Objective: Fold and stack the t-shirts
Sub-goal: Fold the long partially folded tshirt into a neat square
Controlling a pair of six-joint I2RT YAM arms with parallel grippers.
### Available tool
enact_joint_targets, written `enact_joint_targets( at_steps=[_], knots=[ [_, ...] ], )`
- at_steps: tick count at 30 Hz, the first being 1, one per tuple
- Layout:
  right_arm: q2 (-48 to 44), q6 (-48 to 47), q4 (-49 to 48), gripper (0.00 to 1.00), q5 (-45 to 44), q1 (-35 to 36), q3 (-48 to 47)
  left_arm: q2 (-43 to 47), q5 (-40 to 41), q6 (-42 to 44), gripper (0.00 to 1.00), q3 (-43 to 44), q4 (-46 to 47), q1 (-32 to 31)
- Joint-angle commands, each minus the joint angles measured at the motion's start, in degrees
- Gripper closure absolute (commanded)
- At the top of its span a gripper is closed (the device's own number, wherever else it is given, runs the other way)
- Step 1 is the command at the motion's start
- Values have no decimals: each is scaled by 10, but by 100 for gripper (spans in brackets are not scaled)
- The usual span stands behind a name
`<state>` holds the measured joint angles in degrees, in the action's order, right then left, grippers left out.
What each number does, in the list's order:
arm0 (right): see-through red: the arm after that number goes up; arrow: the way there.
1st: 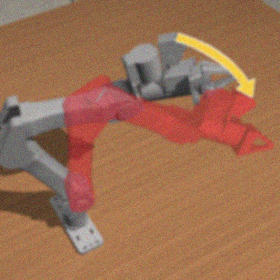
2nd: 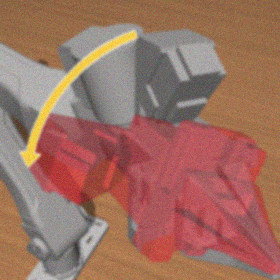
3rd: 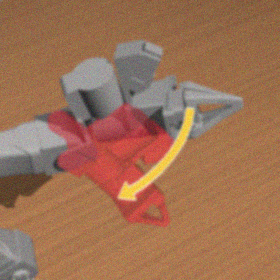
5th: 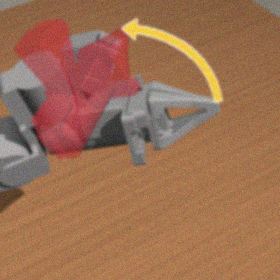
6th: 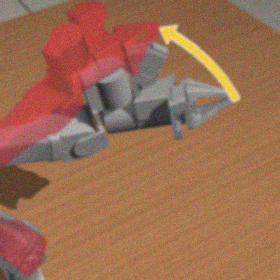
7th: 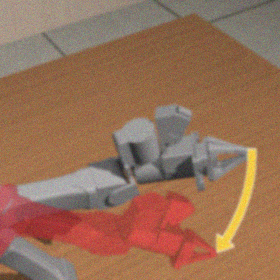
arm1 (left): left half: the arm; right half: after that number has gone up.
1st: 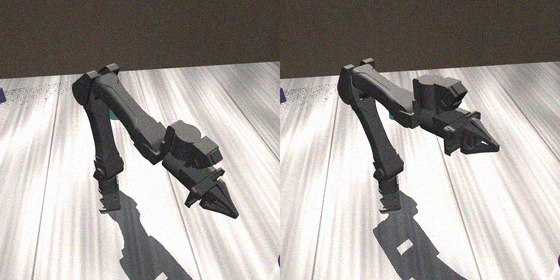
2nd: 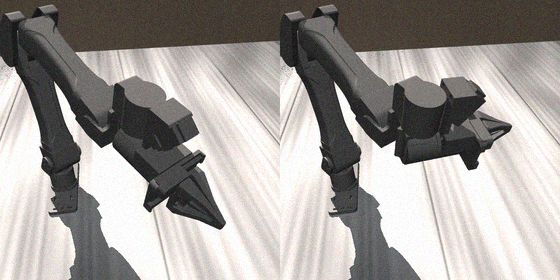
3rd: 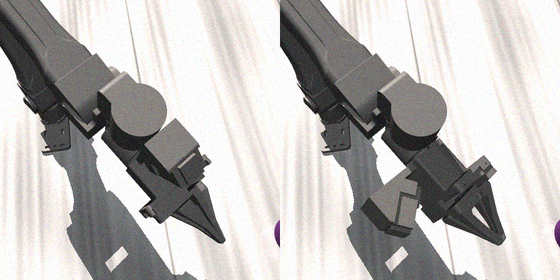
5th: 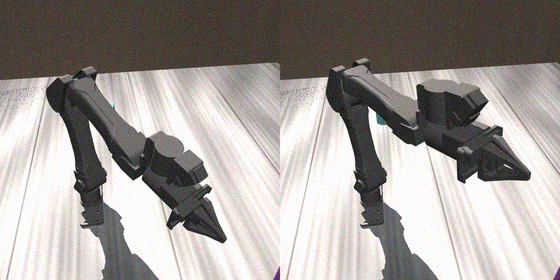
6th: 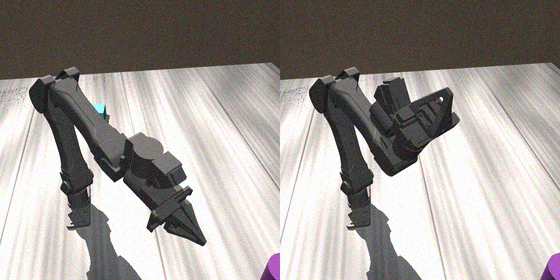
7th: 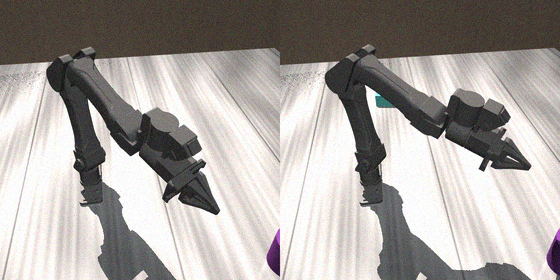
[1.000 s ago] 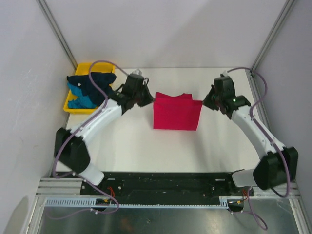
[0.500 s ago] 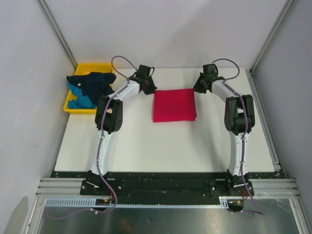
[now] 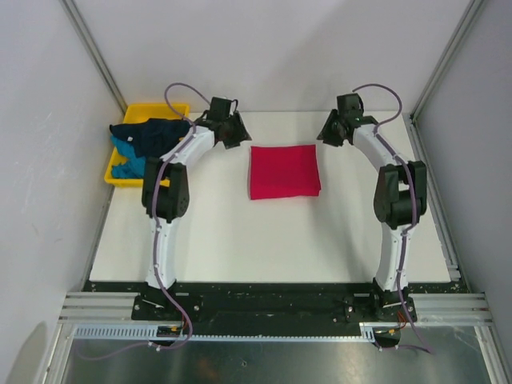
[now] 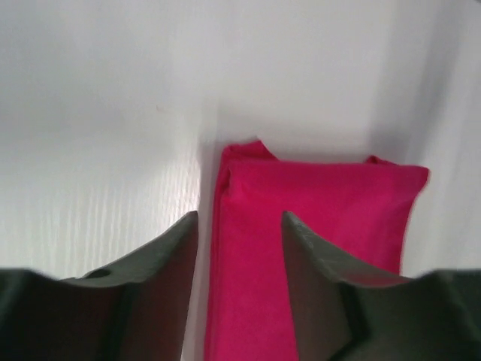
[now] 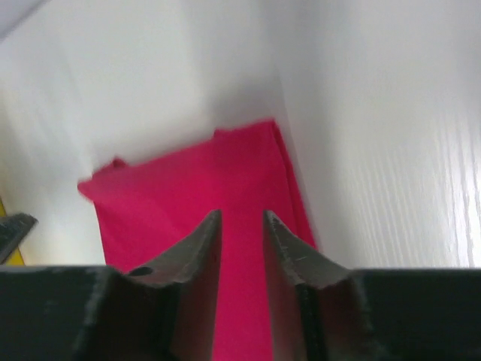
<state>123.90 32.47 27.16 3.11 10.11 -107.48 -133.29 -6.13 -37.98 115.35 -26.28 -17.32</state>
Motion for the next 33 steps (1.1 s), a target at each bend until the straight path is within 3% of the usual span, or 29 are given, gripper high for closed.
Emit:
enact_joint_targets(
  at_steps=[1, 3, 7, 23, 27, 33],
  knots=[
    [-111, 35, 8, 76, 38, 31, 118, 117, -20, 21, 56, -67, 8, -15],
    [-154, 59, -21, 83, 62, 37, 204, 136, -28, 20, 66, -101, 10, -26],
    [-204, 74, -48, 88, 72, 56, 304, 149, -35, 19, 73, -155, 13, -45],
    [-218, 77, -61, 89, 76, 82, 426, 136, -43, 28, 74, -248, 30, -58],
    [-265, 65, -49, 79, 52, 81, 427, 139, -47, 31, 73, -251, 29, -55],
    [-301, 23, -99, 51, 47, 18, 424, 159, -52, 33, 73, -253, 29, -54]
  ],
)
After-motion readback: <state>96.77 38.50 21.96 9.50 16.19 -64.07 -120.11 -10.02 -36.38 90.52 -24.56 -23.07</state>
